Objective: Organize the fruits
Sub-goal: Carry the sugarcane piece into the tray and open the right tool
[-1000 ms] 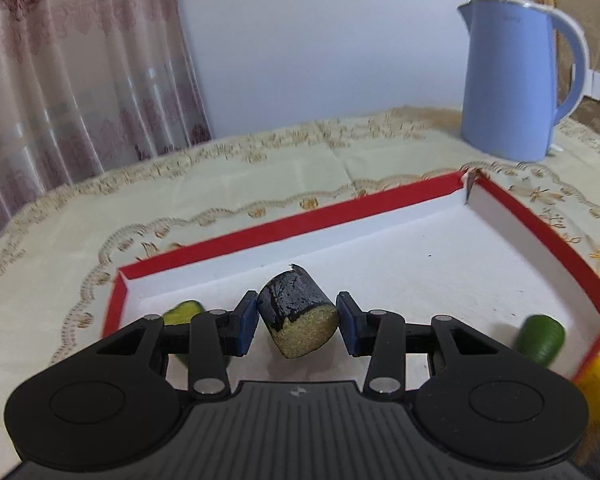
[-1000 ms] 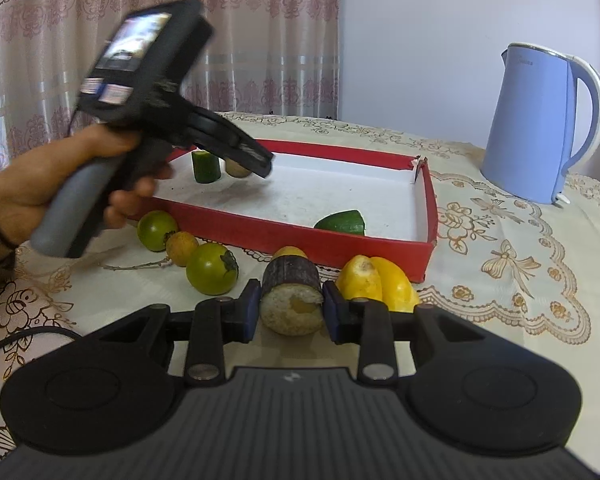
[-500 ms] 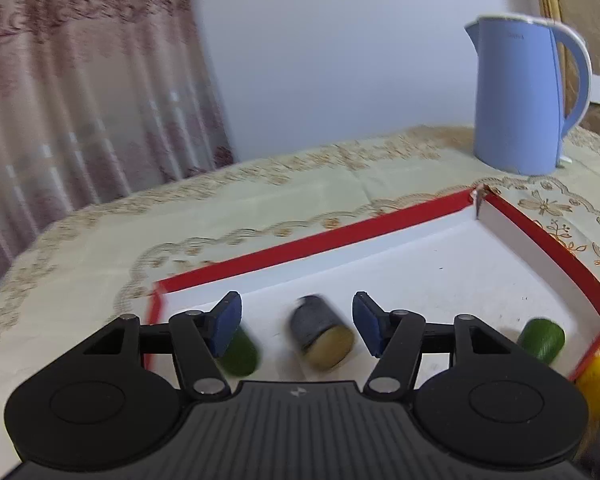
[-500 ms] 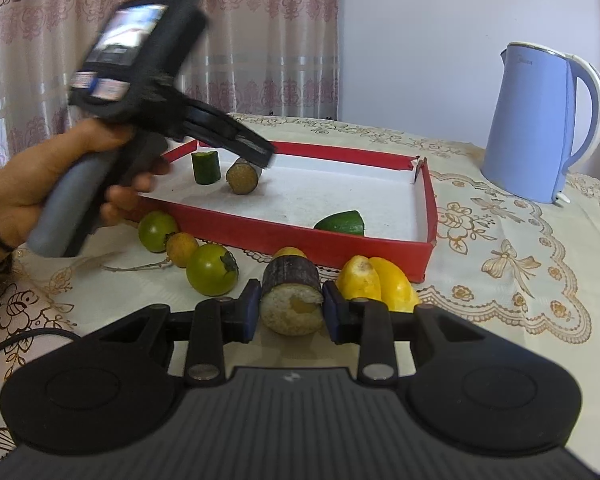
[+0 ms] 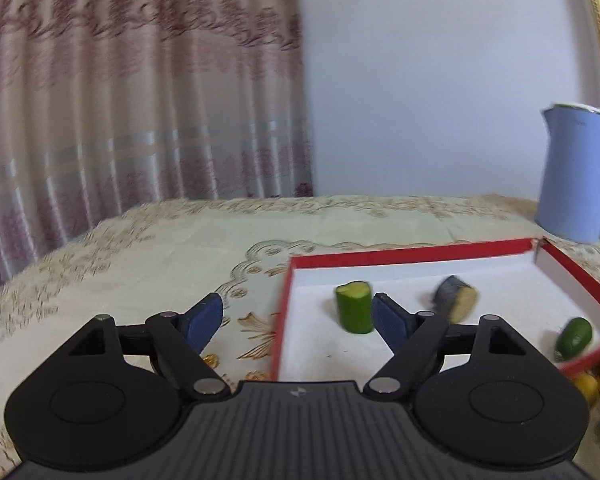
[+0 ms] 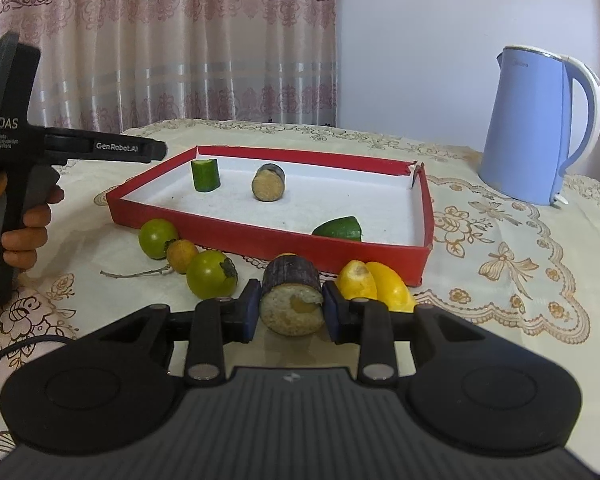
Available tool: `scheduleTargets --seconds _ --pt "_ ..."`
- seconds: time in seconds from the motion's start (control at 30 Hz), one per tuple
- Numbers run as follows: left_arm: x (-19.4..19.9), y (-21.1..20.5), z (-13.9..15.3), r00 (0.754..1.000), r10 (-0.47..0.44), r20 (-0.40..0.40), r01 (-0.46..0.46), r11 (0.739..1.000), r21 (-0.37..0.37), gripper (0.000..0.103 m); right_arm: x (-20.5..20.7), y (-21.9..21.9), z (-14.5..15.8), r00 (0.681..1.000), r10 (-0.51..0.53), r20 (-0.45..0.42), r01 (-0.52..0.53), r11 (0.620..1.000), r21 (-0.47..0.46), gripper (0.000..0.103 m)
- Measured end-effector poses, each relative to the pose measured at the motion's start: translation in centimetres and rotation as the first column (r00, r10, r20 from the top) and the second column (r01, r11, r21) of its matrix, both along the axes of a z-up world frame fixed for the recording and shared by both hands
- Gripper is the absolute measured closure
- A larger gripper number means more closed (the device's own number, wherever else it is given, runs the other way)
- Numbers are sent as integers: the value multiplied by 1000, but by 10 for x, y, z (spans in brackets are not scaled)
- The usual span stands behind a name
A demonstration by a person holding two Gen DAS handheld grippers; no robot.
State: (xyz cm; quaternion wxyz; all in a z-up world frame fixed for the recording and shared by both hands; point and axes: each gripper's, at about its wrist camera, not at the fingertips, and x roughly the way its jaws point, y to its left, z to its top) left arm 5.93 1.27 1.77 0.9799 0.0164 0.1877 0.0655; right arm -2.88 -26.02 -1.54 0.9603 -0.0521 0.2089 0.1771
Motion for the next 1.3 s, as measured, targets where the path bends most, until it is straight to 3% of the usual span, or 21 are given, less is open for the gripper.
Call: scheduleTargets --seconds 0.1,0.23,0.5,0.83,1.3 --pt "4 6 -3 999 4 -38 -5 1000 -23 21 1 -8 1 1000 -2 -1 2 998 59 72" --pt "0 7 -3 1000 -6 -25 5 999 -34 18 8 -12 5 1000 -7 -7 8 994 105 72" --pt "-1 2 -7 999 -26 -23 26 1000 5 16 29 -5 27 998 -37 48 35 999 29 72" --pt "-1 -2 -9 999 -35 -33 36 999 21 16 95 -3 44 998 -68 11 68 996 -59 72" --pt "0 -4 -9 998 -37 -42 38 999 28 15 169 10 44 989 -132 -73 119 980 -157 72"
